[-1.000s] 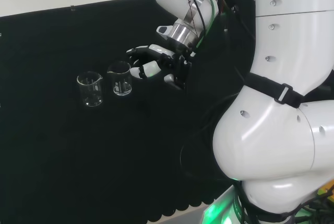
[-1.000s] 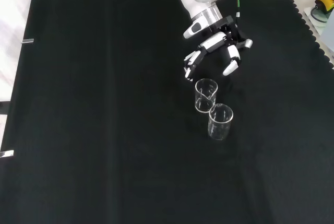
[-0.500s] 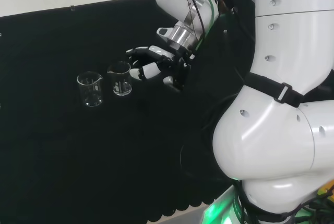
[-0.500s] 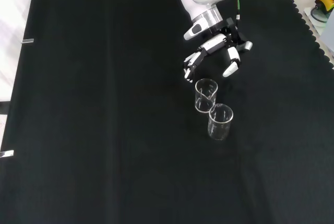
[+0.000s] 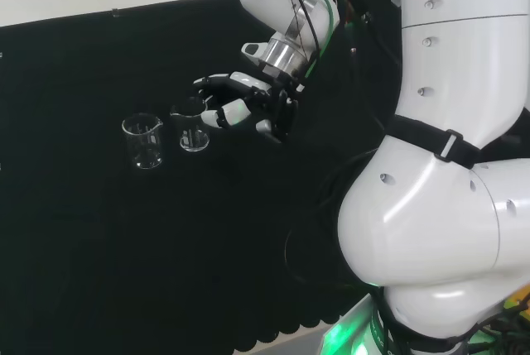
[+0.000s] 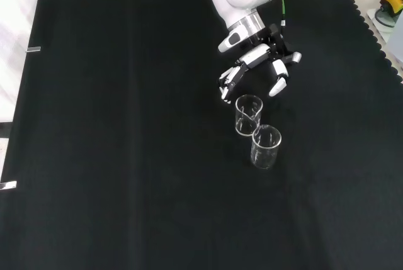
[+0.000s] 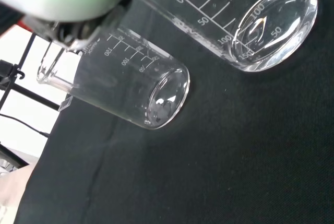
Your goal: Pick up the beaker on the right.
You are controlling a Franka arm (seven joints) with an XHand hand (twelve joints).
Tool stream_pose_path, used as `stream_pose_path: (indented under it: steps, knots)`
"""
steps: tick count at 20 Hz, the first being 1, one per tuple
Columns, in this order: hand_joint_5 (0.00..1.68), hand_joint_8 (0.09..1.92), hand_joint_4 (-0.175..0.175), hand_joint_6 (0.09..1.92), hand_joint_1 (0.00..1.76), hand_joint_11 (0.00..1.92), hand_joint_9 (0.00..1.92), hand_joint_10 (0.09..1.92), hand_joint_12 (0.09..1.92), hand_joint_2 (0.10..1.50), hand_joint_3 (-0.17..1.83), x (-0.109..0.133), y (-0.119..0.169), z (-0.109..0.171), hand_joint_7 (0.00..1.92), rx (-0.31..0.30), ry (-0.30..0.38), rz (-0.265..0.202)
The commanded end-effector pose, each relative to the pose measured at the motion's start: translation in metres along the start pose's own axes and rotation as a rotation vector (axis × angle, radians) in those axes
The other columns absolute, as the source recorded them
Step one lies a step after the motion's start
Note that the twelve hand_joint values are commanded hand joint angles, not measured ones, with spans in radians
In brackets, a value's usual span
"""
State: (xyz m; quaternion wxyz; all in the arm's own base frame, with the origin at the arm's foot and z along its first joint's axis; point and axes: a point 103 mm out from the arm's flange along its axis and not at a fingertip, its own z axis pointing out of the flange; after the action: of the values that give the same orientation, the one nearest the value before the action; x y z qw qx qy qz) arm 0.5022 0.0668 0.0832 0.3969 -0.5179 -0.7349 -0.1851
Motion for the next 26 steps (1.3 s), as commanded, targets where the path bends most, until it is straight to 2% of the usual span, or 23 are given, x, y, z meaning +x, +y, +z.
stream_pose_path:
  steps: [1,10,26]
  knots:
    - [0.33,0.55,-0.028,0.09,0.93,0.00,0.43,0.60,1.28,0.31,1.15,-0.0008,0.0031,0.0044,0.30,0.023,0.032,-0.019]
    - [0.33,0.55,-0.026,0.09,0.93,0.00,0.42,0.59,1.28,0.30,1.15,0.0007,0.0039,0.0064,0.29,0.026,0.054,-0.066]
    - [0.33,0.55,-0.022,0.09,0.93,0.00,0.43,0.60,1.29,0.30,1.15,-0.0067,0.0105,0.0141,0.31,0.045,0.041,-0.083]
